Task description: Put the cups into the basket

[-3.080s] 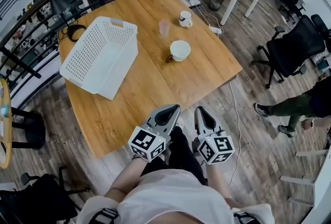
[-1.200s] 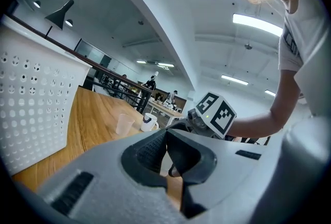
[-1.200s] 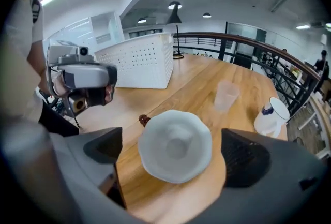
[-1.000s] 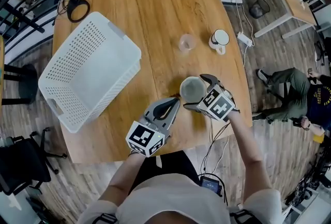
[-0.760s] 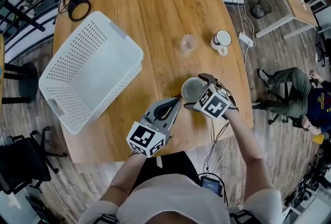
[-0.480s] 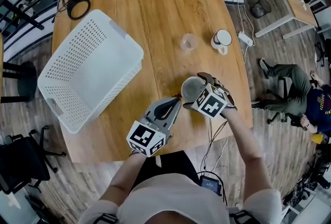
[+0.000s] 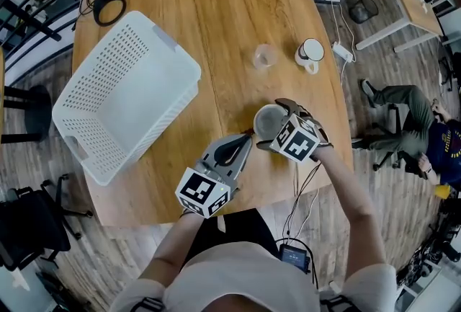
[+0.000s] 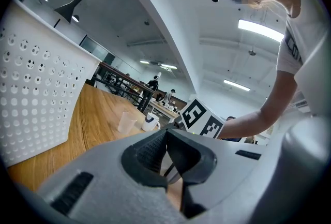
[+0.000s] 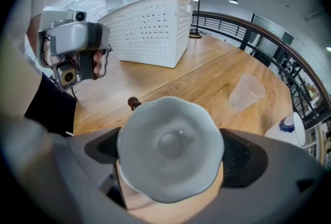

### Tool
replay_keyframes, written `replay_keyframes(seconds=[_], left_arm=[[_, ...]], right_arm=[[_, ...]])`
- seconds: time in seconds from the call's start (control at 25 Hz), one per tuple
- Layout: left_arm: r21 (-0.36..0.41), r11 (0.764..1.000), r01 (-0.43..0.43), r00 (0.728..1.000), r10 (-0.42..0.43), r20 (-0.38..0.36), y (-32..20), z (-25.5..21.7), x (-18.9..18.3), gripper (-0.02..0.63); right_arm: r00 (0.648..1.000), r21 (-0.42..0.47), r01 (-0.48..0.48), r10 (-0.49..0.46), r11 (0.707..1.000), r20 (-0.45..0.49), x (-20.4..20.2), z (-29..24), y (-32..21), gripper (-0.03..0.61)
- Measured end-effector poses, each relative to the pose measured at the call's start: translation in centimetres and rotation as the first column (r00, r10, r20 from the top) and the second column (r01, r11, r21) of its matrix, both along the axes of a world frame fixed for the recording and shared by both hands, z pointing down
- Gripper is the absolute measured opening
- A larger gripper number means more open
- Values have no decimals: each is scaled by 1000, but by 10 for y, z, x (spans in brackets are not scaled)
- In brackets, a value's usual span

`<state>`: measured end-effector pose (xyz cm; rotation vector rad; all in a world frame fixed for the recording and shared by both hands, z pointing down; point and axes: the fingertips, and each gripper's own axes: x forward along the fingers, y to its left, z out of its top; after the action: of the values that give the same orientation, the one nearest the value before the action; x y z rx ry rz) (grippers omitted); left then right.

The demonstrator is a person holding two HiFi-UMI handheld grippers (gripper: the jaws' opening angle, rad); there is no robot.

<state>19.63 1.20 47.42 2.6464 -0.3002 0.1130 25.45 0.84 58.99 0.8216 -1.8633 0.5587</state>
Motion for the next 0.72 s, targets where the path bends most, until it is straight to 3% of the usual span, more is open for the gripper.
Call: replay_keyframes(seconds=[0.72], left_arm=[[-9, 999, 40, 999, -40, -9, 0, -2, -8, 9]], right_arm=[[999, 13, -23, 24, 1000, -43, 5, -2, -3, 561]])
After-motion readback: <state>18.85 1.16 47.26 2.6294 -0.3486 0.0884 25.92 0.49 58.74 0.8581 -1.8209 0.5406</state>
